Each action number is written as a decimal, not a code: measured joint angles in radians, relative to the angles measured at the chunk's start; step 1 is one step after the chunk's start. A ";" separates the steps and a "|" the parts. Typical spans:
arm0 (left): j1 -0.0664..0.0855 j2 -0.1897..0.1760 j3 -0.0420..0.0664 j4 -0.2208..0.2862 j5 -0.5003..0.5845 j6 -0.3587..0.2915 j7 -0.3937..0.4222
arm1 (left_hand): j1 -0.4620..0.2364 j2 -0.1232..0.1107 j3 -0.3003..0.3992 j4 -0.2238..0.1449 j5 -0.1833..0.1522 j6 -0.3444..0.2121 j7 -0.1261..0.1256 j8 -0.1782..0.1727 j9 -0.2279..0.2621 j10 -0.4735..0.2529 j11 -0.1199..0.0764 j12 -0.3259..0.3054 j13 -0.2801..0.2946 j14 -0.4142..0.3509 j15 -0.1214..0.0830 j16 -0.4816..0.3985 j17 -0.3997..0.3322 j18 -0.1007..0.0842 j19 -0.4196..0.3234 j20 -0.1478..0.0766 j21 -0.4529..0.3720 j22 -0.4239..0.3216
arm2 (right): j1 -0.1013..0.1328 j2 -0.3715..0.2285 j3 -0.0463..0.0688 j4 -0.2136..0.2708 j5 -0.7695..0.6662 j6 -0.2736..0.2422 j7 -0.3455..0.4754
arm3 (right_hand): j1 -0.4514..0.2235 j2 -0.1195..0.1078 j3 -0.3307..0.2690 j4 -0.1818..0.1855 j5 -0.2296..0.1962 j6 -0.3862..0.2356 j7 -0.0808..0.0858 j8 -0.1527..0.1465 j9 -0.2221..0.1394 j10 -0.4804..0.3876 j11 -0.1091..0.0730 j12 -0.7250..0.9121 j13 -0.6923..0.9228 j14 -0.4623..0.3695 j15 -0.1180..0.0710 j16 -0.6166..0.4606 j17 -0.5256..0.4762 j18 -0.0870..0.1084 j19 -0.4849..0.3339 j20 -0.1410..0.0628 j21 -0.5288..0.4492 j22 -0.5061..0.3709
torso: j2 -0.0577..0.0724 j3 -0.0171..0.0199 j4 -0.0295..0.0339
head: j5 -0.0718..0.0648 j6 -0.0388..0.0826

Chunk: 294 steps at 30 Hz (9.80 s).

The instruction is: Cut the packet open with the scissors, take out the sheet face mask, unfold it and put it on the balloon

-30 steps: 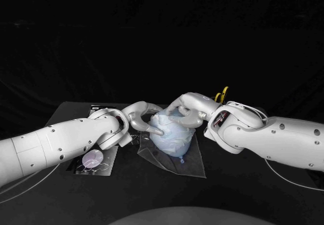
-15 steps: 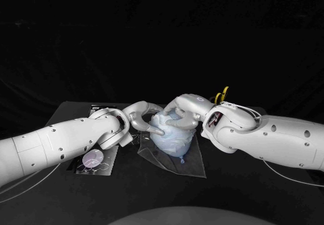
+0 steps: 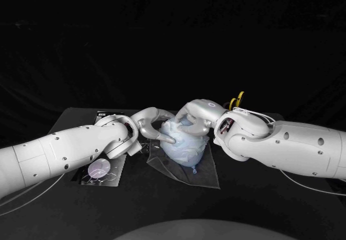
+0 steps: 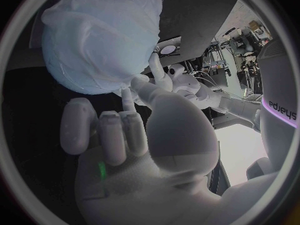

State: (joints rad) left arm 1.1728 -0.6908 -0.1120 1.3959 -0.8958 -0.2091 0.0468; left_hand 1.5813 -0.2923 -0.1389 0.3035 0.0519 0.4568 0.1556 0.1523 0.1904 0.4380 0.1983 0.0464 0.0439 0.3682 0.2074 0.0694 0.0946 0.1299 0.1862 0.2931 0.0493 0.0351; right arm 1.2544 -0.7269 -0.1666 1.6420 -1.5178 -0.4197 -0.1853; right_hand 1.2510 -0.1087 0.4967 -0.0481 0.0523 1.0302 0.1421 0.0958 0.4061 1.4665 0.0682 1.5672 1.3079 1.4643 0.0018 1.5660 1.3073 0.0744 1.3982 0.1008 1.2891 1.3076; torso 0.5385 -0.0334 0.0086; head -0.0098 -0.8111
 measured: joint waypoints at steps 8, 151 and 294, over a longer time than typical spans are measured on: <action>0.000 0.000 0.000 0.000 0.000 0.001 -0.001 | 0.000 0.000 0.000 0.000 0.000 0.000 0.000 0.000 0.000 0.000 0.000 0.000 0.000 0.000 0.000 0.000 0.000 0.000 0.000 0.000 0.000 0.000 | -0.002 0.003 -0.001 -0.002 -0.009 0.022 -0.012 | 0.015 0.028 0.010 0.004 0.000 0.042 -0.021 0.020 0.006 -0.001 -0.019 -0.001 -0.001 0.001 -0.012 0.001 0.000 0.000 0.002 -0.003 0.000 0.001 | 0.000 0.0002 0.0000 | 0.001 -0.002; 0.001 0.002 0.000 0.000 0.001 0.013 -0.027 | 0.000 0.000 -0.008 -0.003 0.000 -0.021 0.000 -0.006 -0.004 -0.025 -0.004 0.000 -0.002 -0.022 -0.007 -0.012 -0.005 0.000 0.000 0.000 0.000 0.000 | -0.012 -0.016 -0.004 0.032 -0.045 -0.103 0.083 | 0.007 -0.070 -0.067 0.093 0.000 0.016 -0.013 0.032 -0.016 -0.002 -0.013 -0.011 0.000 0.004 -0.007 0.001 0.000 0.009 0.011 -0.004 -0.014 0.000 | 0.000 -0.0002 0.0003 | 0.002 0.005; 0.001 0.003 0.000 0.000 0.007 0.015 -0.039 | 0.000 0.000 -0.014 -0.003 0.000 -0.023 -0.002 -0.008 -0.005 -0.036 0.000 0.000 -0.001 -0.029 -0.007 -0.012 -0.006 0.000 0.000 0.000 0.000 0.000 | 0.036 -0.097 0.001 -0.010 0.494 -0.111 -0.041 | -0.003 0.000 -0.110 0.242 -0.004 -0.019 -0.028 0.140 0.008 0.000 -0.025 -0.008 0.000 0.002 -0.017 0.001 0.000 0.002 0.033 -0.018 -0.022 0.000 | -0.001 0.0011 -0.0012 | -0.034 0.020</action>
State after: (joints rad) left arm 1.1737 -0.6883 -0.1120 1.3961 -0.8884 -0.1944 0.0076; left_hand 1.5814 -0.2923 -0.1530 0.3007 0.0520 0.4334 0.1536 0.1446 0.1857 0.4023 0.1983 0.0464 0.0426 0.3396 0.2004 0.0579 0.0884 0.1299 0.1862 0.2930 0.0493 0.0351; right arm 1.2904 -0.8243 -0.1653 1.6317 -1.0240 -0.5305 -0.2260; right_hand 1.2483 -0.1088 0.3870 0.1942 0.0486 1.0112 0.1137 0.2358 0.4140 1.4666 0.0427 1.5589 1.3081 1.4667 -0.0154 1.5666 1.3073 0.0760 1.4309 0.0824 1.2672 1.3075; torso 0.5378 -0.0323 0.0075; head -0.0434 -0.7912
